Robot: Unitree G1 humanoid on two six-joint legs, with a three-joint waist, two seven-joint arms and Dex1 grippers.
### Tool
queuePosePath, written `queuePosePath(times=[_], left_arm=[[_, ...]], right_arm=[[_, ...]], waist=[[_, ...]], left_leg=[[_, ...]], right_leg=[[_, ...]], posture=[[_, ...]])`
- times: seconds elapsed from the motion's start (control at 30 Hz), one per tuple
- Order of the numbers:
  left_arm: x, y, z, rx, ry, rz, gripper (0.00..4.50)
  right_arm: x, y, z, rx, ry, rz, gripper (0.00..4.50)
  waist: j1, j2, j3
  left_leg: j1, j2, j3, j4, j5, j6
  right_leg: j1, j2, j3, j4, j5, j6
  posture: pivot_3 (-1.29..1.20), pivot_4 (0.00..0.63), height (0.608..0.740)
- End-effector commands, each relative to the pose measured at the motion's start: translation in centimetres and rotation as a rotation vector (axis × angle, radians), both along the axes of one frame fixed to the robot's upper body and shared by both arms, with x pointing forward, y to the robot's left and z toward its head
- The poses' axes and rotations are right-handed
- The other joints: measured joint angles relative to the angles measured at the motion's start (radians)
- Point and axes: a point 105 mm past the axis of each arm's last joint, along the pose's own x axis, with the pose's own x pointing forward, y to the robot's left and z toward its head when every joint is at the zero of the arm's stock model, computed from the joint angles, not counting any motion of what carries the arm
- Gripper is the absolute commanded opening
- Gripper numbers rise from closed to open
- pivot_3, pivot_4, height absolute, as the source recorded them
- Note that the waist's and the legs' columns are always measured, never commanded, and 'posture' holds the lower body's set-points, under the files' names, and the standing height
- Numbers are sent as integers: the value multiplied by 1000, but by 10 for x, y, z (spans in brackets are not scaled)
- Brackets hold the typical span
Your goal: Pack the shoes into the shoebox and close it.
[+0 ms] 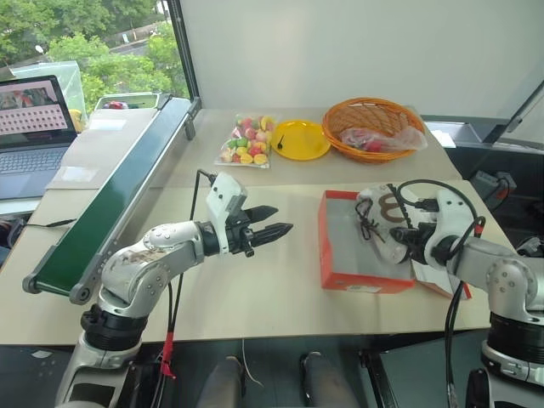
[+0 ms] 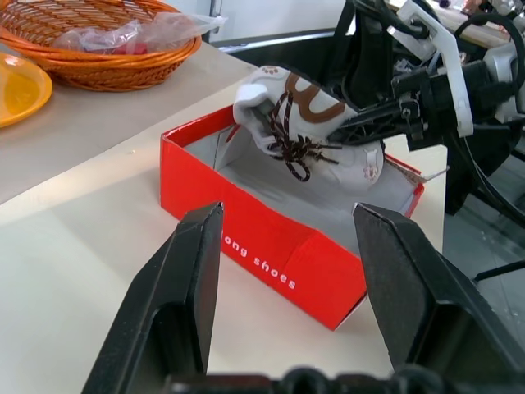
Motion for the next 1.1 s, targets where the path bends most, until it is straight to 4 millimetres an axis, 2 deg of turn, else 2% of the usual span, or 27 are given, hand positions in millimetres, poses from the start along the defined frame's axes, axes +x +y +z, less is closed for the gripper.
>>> queuePosePath(times=[0.03, 0.17, 0.33, 0.53, 0.73, 0.87, 1.1], left_arm=[[-4, 0, 10, -16, -40, 0, 2679], [-4, 0, 5, -23, -26, 11, 2679], [-8, -10, -1, -51, -3, 1, 2679], [-10, -20, -2, -92, 8, 5, 2679], [-7, -20, -8, -92, 13, 22, 2679], [-7, -24, -6, -97, 13, 15, 2679], [-3, -21, -6, -76, 10, 12, 2679]], right_arm=[[-8, 3, 4, -21, 1, 16, 436], [-13, 6, 17, -46, -9, 36, 436], [-9, 9, 41, -80, -38, 59, 436], [-9, 5, 51, -102, -27, 68, 436], [-8, 11, 41, -79, -8, 61, 436], [-9, 8, 36, -64, 3, 36, 436], [-13, 9, 3, -34, 51, -11, 436]], waist=[[0, 0, 0], [0, 0, 0], [-1, 0, 0], [3, 0, 0], [4, 0, 0], [5, 0, 0], [10, 0, 0]], left_leg=[[0, 0, 0, 0, 0, 0], [0, 0, 0, 0, 0, 0], [0, 0, 0, 0, 0, 0], [0, 0, 0, 1, 0, 0], [0, 0, 0, 1, 0, 0], [0, 0, 0, 1, 0, 0], [0, -1, 0, 1, 0, 0]], right_leg=[[0, 0, 0, 0, 0, 0], [0, 0, 0, 0, 0, 0], [0, 0, 0, 1, 0, -1], [0, 0, 0, 0, 2, -3], [0, 0, 0, 0, 2, -3], [0, 0, 0, 0, 2, -3], [0, 0, 0, 1, 2, -3]], posture=[[0, 150, 740], [0, 150, 740], [0, 150, 740], [0, 150, 740], [0, 150, 740], [0, 150, 740], [0, 150, 740]])
